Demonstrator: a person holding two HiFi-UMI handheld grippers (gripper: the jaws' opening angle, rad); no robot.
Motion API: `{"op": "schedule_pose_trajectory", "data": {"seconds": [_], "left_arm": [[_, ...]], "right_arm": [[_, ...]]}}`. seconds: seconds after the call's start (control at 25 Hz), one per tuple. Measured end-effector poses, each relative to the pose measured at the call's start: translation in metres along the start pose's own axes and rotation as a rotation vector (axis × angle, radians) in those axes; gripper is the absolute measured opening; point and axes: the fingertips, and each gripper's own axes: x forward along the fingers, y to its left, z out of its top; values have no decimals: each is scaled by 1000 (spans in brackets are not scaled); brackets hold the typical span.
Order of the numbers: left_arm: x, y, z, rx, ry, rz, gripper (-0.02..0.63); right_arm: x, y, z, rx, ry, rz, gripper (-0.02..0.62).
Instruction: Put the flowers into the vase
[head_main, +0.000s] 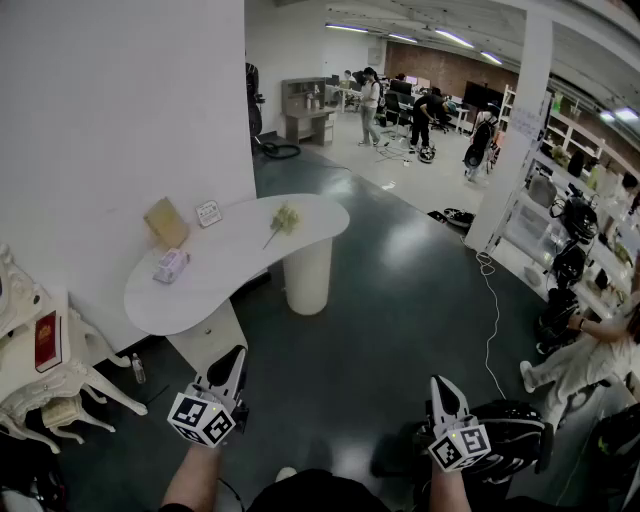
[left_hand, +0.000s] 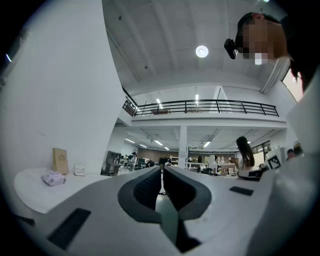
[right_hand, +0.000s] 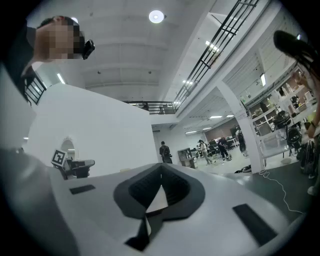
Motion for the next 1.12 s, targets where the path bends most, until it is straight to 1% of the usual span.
{"op": "schedule_pose_trajectory", "data": {"seconds": [0.4, 0.52, 0.6, 0.76, 0.96, 1.12], "left_arm": [[-15, 33, 2, 13, 39, 37, 21], [-19, 46, -3, 7, 38, 25, 21], [-21, 51, -3, 8, 55, 22, 21], [-24, 63, -3, 20, 72, -5, 21], [-33, 91, -9, 12, 92, -37, 21], [-34, 113, -19, 3, 116, -39, 21]], "right_arm": [[21, 25, -13, -3, 28, 12, 23], [32, 35, -20, -3, 38, 16, 23], [40, 43, -25, -3, 45, 21, 24], [58, 64, -30, 23, 38, 58, 25], [88, 95, -38, 48, 32, 92, 25], [103, 113, -50, 60, 35, 98, 25]]}}
